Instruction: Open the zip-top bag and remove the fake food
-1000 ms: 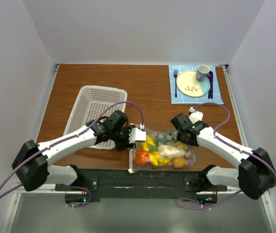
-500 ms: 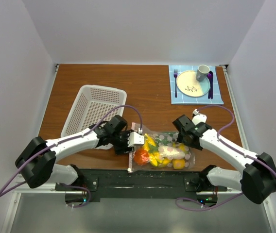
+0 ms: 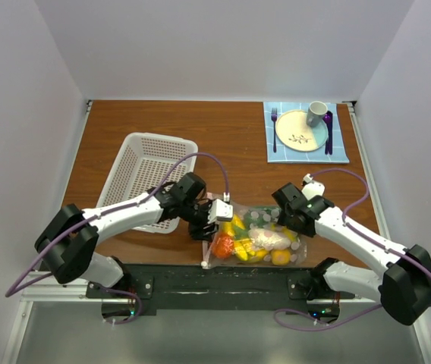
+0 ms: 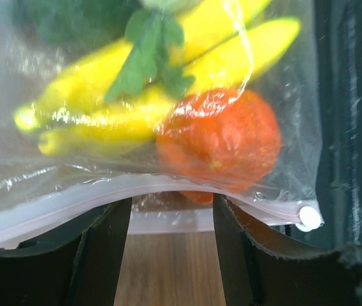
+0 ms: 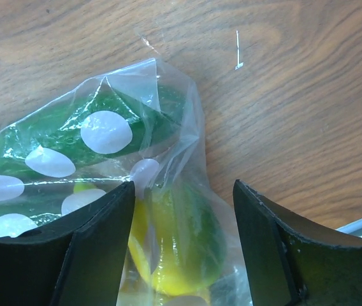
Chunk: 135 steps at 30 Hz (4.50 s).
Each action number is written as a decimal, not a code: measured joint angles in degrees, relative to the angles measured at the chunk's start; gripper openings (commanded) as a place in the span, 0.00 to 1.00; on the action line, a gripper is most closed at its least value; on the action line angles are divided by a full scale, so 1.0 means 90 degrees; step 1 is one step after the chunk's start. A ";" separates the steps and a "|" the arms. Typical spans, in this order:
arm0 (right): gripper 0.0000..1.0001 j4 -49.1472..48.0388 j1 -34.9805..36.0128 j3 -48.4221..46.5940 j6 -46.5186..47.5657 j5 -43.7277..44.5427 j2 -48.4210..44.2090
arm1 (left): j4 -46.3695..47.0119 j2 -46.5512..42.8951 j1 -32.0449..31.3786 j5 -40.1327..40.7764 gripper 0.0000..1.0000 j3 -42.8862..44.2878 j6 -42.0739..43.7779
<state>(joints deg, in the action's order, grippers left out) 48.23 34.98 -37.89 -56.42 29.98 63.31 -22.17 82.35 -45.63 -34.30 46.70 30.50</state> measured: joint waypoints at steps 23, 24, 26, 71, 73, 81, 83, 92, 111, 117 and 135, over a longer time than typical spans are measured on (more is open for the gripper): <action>0.65 0.0287 0.0085 -0.0049 -0.0090 -0.0270 -0.0595 | -0.1120 0.0136 0.0087 -0.0967 0.73 0.0345 0.0661; 0.64 0.0350 0.0085 -0.0049 -0.0112 -0.0277 -0.0687 | -0.1071 0.0102 0.0194 -0.0833 0.72 0.0255 0.0741; 0.64 0.0493 0.0097 -0.0049 -0.0151 -0.0284 -0.0865 | -0.0935 0.0056 0.0284 -0.0600 0.71 0.0080 0.0799; 0.61 0.0884 0.1069 0.0253 -0.1047 -0.0418 -0.0699 | -0.1834 0.1054 -0.0680 -0.3145 0.99 0.1178 0.0850; 0.61 0.0879 0.1103 0.0250 -0.1073 -0.0391 -0.0670 | -0.1596 0.1054 -0.0758 -0.3084 1.00 0.1030 0.0775; 0.53 0.0918 0.1246 0.0272 -0.1251 -0.0296 -0.0743 | -0.0486 0.1212 -0.1100 -0.2222 1.00 0.0447 0.0330; 0.40 0.0933 0.1270 0.0296 -0.1316 -0.0282 -0.0799 | -0.0296 0.1328 -0.1100 -0.2118 1.00 0.0447 0.0231; 0.01 0.1460 0.1377 -0.0580 -0.1202 0.0041 -0.0724 | -0.0452 0.1780 0.0015 -0.2271 1.00 0.1627 -0.0172; 0.79 0.1508 0.1406 -0.1821 -0.0585 0.0588 0.0308 | -0.0520 0.0746 0.0971 -0.2045 1.00 0.1178 -0.0155; 0.84 0.1503 0.1404 -0.0889 -0.0775 0.0583 -0.0532 | -0.0481 0.0743 0.0969 -0.1984 1.00 0.1178 -0.0158; 0.00 0.0440 0.1406 0.0415 -0.1472 0.0724 -0.1324 | -0.0459 0.0743 0.0770 -0.1642 1.00 0.1178 -0.0155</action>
<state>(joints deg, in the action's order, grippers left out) 52.18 47.64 -34.15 -69.67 36.49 51.40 -26.30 89.03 -38.70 -49.08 57.30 29.10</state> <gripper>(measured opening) 0.012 0.996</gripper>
